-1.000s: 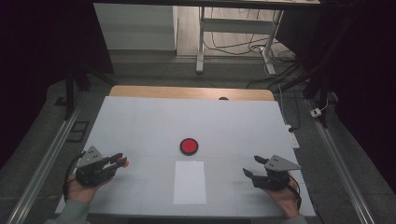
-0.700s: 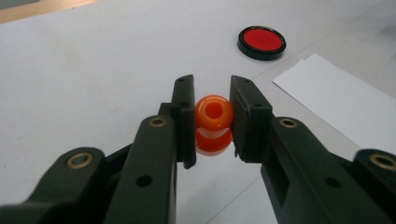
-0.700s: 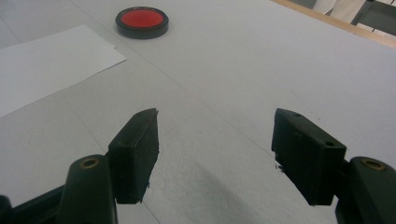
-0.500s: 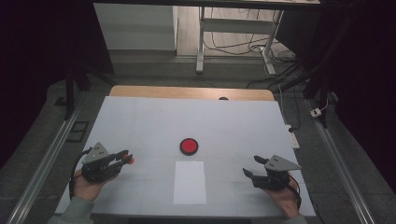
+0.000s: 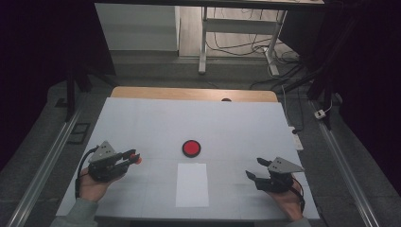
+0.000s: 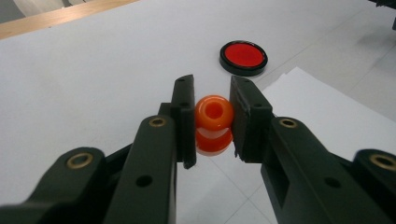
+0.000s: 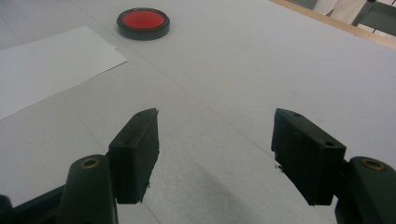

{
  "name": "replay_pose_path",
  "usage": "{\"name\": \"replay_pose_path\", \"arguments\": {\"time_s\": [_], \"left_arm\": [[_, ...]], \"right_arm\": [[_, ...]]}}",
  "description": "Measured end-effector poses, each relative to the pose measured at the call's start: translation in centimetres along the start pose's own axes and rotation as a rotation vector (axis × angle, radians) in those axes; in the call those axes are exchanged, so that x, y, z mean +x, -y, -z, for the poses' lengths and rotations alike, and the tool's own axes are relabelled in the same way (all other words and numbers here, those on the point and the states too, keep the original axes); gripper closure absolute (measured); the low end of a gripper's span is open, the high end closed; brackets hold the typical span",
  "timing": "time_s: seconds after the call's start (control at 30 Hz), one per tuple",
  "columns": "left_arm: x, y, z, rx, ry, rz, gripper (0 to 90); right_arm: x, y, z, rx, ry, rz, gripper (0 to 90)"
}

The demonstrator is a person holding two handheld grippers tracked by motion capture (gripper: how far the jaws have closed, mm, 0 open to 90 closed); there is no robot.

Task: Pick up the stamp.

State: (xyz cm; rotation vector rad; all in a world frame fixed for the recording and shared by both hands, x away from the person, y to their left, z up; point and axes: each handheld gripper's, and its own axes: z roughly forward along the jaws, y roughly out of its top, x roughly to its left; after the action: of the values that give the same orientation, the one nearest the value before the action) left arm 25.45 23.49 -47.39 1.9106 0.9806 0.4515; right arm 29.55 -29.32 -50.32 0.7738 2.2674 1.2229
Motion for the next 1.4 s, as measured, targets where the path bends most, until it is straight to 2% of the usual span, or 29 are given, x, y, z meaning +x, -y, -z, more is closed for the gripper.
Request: {"name": "replay_pose_path", "arguments": {"time_s": [0.4,1.4], "left_arm": [[-0.6,-1.1,-0.9,-0.005,0.030,-0.020,72.1],[-2.4,-3.0,-2.7,-0.002,0.075,-0.072,72.1]], "right_arm": [[0.0,0.0,0.1,-0.005,0.005,0.007,32.1],[0.1,0.0,-0.1,-0.002,0.009,0.014,32.1]]}}
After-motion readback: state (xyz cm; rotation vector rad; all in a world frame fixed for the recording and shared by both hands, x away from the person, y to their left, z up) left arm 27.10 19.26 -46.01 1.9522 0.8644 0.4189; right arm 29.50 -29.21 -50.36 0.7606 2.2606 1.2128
